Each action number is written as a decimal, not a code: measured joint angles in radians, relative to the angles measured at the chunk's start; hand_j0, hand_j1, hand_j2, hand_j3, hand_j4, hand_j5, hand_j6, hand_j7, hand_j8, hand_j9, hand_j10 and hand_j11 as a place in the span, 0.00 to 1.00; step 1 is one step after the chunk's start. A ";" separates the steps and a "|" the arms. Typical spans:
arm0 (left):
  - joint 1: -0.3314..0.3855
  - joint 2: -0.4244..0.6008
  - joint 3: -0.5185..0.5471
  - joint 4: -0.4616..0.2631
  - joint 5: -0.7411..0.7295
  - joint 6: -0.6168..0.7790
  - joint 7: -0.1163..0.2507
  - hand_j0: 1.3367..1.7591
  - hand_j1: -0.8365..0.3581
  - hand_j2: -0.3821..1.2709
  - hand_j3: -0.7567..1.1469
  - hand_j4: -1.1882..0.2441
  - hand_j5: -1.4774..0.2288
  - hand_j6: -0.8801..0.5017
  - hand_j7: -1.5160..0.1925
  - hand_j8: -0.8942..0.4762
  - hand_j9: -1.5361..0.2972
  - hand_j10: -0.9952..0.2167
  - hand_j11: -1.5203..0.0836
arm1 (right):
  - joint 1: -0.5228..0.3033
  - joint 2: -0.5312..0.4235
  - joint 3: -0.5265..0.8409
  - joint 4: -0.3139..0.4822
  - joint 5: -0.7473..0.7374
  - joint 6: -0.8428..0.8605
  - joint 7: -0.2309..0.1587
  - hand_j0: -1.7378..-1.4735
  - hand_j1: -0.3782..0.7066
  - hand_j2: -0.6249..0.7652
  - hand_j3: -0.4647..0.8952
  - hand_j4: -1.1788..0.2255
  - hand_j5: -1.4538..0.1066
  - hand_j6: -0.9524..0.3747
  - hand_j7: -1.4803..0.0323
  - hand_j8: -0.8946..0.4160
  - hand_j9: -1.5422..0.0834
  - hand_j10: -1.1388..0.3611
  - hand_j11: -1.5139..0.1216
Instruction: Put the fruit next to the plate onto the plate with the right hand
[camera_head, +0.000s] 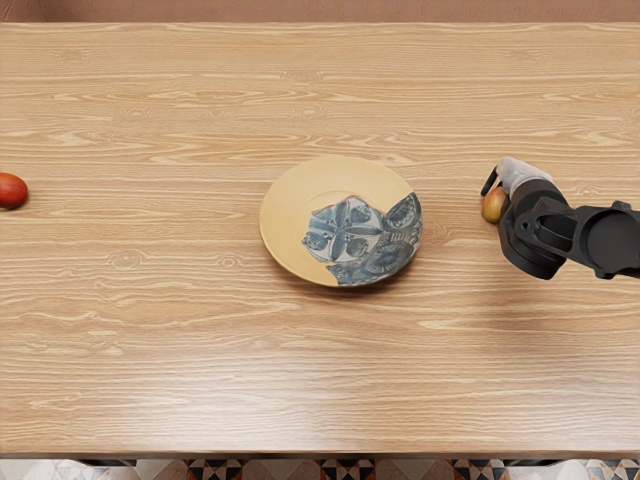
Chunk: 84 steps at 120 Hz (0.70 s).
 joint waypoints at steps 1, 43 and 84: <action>0.000 0.000 0.000 0.000 0.000 0.000 0.000 0.76 0.76 0.26 0.40 0.67 0.69 0.47 0.71 0.48 0.67 0.63 0.76 | 0.000 0.000 0.000 0.000 0.000 0.000 0.000 0.32 0.55 0.49 0.34 0.41 0.41 0.41 0.45 0.40 0.44 0.36 0.42; 0.000 0.000 0.000 0.000 0.000 0.000 0.000 0.76 0.76 0.26 0.40 0.67 0.69 0.47 0.71 0.48 0.67 0.63 0.76 | 0.003 -0.004 0.002 0.016 0.002 -0.001 0.000 0.32 0.58 0.55 0.34 0.38 0.36 0.45 0.40 0.43 0.40 0.32 0.38; 0.000 0.000 0.000 0.000 0.000 0.000 0.000 0.76 0.76 0.26 0.40 0.67 0.69 0.47 0.71 0.48 0.67 0.63 0.76 | 0.029 -0.050 0.006 0.095 0.010 -0.002 0.000 0.32 0.58 0.58 0.34 0.37 0.34 0.44 0.38 0.42 0.38 0.30 0.36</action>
